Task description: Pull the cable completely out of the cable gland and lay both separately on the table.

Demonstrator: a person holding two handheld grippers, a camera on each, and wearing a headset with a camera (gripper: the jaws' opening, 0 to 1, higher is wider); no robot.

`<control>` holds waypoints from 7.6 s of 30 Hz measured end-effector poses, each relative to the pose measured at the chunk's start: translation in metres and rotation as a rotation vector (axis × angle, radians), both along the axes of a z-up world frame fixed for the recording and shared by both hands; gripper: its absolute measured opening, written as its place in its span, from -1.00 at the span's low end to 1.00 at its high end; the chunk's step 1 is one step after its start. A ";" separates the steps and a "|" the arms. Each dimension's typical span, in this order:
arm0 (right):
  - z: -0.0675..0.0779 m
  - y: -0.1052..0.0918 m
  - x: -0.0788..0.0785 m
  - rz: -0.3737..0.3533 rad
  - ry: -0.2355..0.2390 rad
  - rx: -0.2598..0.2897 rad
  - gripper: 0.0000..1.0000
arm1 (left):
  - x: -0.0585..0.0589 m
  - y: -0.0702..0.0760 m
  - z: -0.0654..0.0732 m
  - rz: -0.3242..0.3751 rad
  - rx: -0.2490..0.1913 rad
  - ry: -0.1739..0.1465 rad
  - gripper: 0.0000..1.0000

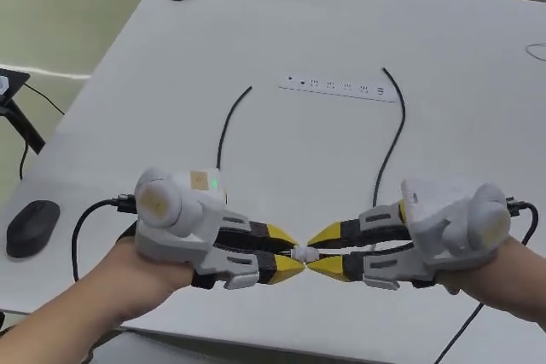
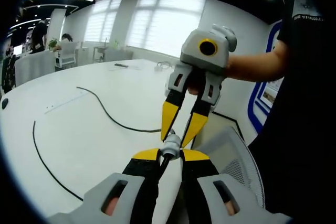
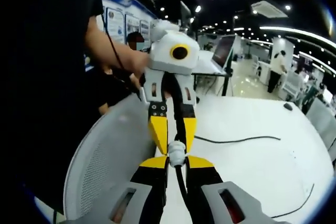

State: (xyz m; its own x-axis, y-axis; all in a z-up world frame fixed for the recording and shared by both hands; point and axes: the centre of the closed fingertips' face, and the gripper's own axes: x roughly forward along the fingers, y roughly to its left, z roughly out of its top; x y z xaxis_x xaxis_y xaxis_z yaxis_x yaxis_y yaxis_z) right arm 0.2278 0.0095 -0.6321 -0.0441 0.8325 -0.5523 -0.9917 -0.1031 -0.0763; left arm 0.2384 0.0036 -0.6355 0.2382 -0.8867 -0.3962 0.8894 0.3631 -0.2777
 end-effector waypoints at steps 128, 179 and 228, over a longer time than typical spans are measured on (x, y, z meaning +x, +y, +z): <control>0.014 -0.027 0.028 -0.477 -0.139 0.051 -0.85 | 0.009 -0.004 0.030 0.011 0.013 -0.107 -0.70; -0.011 -0.043 0.031 -0.571 -0.101 -0.042 -1.00 | 0.010 -0.003 0.020 0.023 0.032 -0.089 -0.70; -0.037 -0.095 0.032 -0.802 0.161 -0.041 -0.63 | 0.010 -0.004 0.018 0.051 0.007 -0.062 -0.70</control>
